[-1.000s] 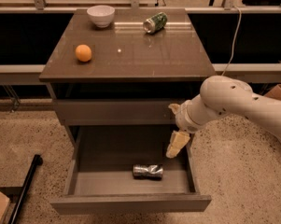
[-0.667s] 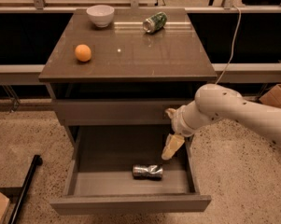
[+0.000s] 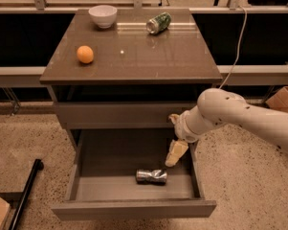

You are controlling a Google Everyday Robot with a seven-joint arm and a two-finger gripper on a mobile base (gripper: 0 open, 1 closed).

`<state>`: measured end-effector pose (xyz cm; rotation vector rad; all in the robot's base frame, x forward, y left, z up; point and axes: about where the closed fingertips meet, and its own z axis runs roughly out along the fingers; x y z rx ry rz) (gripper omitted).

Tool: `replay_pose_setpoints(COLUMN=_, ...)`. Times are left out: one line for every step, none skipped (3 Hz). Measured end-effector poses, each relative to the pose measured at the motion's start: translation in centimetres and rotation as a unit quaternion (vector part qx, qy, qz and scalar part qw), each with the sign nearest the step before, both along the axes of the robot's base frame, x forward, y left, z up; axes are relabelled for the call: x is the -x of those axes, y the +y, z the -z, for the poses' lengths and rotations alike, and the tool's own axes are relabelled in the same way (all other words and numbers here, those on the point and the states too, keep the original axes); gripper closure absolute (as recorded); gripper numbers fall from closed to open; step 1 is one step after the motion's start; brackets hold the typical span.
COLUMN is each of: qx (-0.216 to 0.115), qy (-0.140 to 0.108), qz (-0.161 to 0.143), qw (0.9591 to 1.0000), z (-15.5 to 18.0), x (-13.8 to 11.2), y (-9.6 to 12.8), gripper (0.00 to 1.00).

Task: Pick redbull can from middle drawer and place on counter

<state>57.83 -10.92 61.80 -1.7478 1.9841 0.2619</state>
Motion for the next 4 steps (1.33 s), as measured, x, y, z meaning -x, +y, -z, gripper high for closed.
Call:
replay_pose_setpoints(qx=-0.016, qy=0.003, qz=0.007, qw=0.9998, z=1.9, x=0.9, y=1.0, gripper=0.0)
replay_pose_setpoints(qx=-0.032, qy=0.006, qz=0.017, qw=0.9993, z=5.0, x=1.1, y=2.4, gripper=0.0)
replay_pose_setpoints(qx=-0.055, qy=0.015, qz=0.017, qw=0.9982, z=7.9, x=0.4, y=4.3, gripper=0.0)
replay_pose_setpoints(qx=-0.077, qy=0.032, qz=0.012, qw=0.9964, z=10.8, x=-0.5, y=6.0, gripper=0.0)
